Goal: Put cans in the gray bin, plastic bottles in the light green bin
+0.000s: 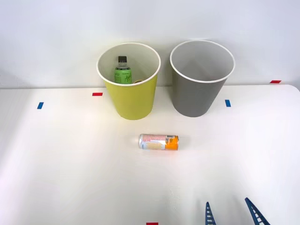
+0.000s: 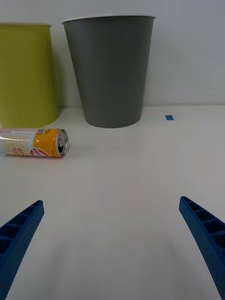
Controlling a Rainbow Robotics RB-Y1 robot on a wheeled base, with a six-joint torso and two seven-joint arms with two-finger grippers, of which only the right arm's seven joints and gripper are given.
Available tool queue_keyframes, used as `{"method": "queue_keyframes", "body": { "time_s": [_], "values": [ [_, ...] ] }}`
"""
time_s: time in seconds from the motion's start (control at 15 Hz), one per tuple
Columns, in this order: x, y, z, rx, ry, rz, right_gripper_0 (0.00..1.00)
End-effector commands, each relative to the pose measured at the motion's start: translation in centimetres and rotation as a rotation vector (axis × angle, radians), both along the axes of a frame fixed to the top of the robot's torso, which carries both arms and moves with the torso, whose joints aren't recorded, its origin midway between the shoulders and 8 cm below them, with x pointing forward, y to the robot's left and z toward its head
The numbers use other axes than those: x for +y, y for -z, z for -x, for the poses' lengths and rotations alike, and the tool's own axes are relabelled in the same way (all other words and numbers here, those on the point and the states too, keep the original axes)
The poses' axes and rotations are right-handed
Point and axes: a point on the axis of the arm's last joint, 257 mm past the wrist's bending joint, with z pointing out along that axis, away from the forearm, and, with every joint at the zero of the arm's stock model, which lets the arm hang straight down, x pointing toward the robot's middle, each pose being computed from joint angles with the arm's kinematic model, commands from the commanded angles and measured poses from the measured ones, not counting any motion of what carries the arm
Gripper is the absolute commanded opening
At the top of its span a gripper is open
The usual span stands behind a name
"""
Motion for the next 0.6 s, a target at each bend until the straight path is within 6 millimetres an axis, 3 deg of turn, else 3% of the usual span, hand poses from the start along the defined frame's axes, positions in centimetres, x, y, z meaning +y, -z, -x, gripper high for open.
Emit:
{"method": "queue_keyframes", "body": {
  "time_s": [0.07,0.6],
  "values": [
    [0.0,0.0,0.0,0.0,0.0,0.0,1.0],
    [0.0,0.0,0.0,0.0,0.0,0.0,1.0]
  ]
}}
